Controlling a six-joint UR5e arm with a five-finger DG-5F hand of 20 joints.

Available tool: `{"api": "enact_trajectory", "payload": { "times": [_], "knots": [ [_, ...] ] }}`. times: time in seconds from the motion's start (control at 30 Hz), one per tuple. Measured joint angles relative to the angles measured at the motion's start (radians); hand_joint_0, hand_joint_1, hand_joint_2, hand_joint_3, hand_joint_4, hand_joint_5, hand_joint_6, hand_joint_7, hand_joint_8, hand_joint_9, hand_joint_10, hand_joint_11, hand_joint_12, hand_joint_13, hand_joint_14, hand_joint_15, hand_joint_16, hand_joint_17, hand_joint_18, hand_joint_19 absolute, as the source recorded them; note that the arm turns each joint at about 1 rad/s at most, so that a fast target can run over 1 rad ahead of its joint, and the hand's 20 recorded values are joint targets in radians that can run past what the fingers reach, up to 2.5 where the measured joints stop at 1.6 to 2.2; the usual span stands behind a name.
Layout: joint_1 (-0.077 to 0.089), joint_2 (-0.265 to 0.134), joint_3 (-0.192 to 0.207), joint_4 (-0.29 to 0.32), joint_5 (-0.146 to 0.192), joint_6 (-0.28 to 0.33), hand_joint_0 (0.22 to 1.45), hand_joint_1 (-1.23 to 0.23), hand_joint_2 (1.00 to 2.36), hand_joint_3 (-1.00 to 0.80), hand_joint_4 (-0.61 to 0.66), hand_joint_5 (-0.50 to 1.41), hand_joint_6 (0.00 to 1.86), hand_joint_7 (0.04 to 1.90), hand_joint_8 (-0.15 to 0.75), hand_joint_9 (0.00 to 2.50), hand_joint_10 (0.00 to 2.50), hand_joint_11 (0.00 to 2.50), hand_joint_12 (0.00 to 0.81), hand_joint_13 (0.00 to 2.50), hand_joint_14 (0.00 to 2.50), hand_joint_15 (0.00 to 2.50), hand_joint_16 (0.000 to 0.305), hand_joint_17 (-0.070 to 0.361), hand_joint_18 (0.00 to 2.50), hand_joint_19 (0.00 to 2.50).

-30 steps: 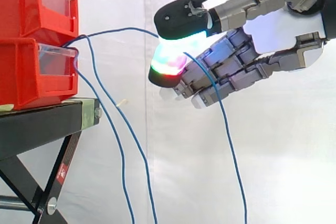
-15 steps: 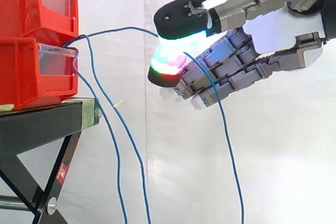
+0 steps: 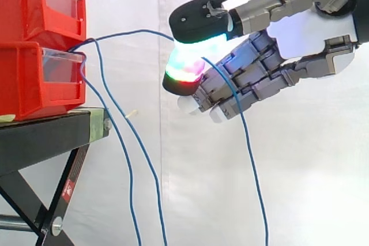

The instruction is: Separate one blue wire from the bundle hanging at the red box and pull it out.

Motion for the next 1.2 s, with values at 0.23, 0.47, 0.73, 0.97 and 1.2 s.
{"api": "enact_trajectory", "payload": {
  "times": [0.23, 0.47, 0.73, 0.97, 1.2],
  "knots": [
    [0.000, 0.000, 0.000, 0.000, 0.000, 0.000, 0.61, -0.75, 1.03, -0.08, 0.24, -0.14, 0.74, 1.27, 0.309, 0.63, 0.02, 0.63, 0.363, 0.15, 0.01, 0.21, 0.053, 0.119, 0.12, 0.37],
    [0.000, 0.000, 0.000, 0.000, 0.000, 0.000, 0.62, -0.75, 1.03, -0.09, 0.24, -0.14, 0.73, 1.28, 0.311, 0.63, 0.01, 0.63, 0.363, 0.14, 0.01, 0.22, 0.053, 0.118, 0.12, 0.36],
    [0.000, 0.000, 0.000, 0.001, 0.000, 0.000, 0.62, -0.75, 1.03, -0.09, 0.24, -0.14, 0.73, 1.28, 0.312, 0.62, 0.01, 0.63, 0.363, 0.14, 0.01, 0.21, 0.053, 0.118, 0.12, 0.37],
    [0.000, 0.000, 0.000, 0.000, 0.000, 0.000, 0.62, -0.74, 1.03, -0.09, 0.23, -0.14, 0.73, 1.29, 0.311, 0.63, 0.01, 0.64, 0.366, 0.15, 0.01, 0.23, 0.053, 0.119, 0.13, 0.38],
    [0.000, 0.000, 0.000, 0.000, 0.000, 0.000, 0.62, -0.74, 1.03, -0.10, 0.23, -0.15, 0.74, 1.28, 0.297, 0.61, 0.01, 0.62, 0.354, 0.14, 0.01, 0.22, 0.052, 0.118, 0.12, 0.38]
  ]
}}
